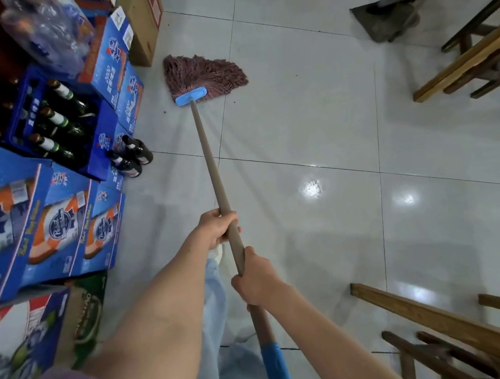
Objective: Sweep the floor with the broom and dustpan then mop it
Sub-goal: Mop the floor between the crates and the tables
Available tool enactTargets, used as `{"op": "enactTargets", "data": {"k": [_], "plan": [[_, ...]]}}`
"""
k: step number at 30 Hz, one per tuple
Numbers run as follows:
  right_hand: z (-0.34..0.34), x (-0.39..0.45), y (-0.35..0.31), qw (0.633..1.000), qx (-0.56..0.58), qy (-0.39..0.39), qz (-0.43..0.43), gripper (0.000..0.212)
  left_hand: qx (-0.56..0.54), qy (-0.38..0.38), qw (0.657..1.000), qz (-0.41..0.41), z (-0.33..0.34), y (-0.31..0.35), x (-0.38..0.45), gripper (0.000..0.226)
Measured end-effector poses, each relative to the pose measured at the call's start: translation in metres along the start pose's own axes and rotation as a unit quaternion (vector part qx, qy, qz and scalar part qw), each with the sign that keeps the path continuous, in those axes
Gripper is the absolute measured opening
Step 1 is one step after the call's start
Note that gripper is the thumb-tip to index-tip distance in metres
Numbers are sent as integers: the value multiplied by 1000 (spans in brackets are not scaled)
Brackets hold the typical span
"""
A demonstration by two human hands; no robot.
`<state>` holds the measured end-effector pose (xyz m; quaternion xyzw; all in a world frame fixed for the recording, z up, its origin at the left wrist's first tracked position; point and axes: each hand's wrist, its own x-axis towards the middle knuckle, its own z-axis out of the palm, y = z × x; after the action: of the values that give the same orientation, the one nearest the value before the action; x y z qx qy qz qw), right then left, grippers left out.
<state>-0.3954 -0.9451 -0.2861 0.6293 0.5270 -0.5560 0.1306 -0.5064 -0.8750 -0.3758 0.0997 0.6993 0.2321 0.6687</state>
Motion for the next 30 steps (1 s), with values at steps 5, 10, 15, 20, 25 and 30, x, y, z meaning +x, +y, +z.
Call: {"op": "enactTargets", "data": {"k": [5,10,15,20,25,30], "plan": [[32,-39,51,1000,-15,8,15,19,-17,13,1000,-15,17,-61,-30,3],[50,-50,64,999,6,23,34,23,4,25,1000,-10,19,-79,-39,6],[43,-35,52,999,11,23,28,18,32,41,999,-8,12,-61,-27,8],[34,-15,38,999,4,32,27,20,43,46,998,-7,6,-40,-10,6],[16,13,4,999,20,21,35,22,52,57,997,-2,-8,-2,15,3],[-3,40,-35,998,36,-3,44,18,61,69,996,-12,-23,43,28,9]]}}
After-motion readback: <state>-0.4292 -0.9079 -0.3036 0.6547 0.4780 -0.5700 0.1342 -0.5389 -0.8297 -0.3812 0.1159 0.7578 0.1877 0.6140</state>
